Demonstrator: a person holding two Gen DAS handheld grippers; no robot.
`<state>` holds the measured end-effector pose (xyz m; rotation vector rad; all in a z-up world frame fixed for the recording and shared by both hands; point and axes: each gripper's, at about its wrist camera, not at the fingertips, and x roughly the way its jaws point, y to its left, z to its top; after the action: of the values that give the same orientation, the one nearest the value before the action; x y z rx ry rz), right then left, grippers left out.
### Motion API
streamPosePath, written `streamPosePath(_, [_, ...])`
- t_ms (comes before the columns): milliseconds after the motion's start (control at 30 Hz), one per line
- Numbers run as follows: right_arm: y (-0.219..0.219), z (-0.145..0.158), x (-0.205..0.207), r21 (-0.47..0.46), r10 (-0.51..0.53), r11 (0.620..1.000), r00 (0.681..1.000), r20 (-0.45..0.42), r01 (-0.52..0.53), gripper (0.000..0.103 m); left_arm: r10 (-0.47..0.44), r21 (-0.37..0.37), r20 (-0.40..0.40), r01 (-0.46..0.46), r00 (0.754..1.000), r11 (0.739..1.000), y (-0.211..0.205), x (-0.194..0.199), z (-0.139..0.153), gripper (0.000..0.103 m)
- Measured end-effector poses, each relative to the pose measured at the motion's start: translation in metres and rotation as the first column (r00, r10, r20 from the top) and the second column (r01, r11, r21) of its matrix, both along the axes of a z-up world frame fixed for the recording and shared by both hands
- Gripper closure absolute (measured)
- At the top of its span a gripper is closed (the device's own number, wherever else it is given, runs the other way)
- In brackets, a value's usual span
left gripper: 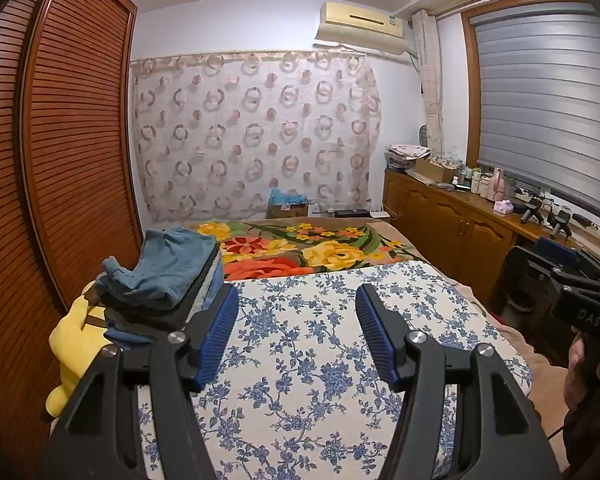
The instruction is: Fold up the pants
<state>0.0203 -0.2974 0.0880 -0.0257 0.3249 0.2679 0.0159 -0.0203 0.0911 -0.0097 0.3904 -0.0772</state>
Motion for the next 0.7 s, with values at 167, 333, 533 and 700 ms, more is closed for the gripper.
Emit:
streamPosePath(167, [-0.0002,0.0002,-0.0001,-0.003,-0.002,1.000,1.000,0.000,0.002,0.018,0.001,-0.001,-0.001,-0.001,1.000,1.000,0.0009,0.0006,-0.0011,0.042])
streamPosePath(333, [0.0001,-0.0006,0.0003,-0.005,-0.004,1.000,1.000,-0.001,0.004,0.018,0.002,0.000,-0.001,-0.002,1.000,1.000,0.0010,0.0006,-0.0009,0.042])
streamPosePath(533, [-0.0013,-0.0020,-0.0008,-0.004,-0.003,1.000,1.000,-0.001,0.003,0.018,0.002,0.000,-0.001,-0.002,1.000,1.000,0.0012,0.0007,-0.0007,0.042])
streamPosePath(700, [-0.0011,-0.0016,-0.0005,-0.005,-0.005,1.000,1.000,0.000,0.005,0.018,0.002,0.000,-0.002,-0.002,1.000,1.000,0.0013,0.0007,-0.0007,0.042])
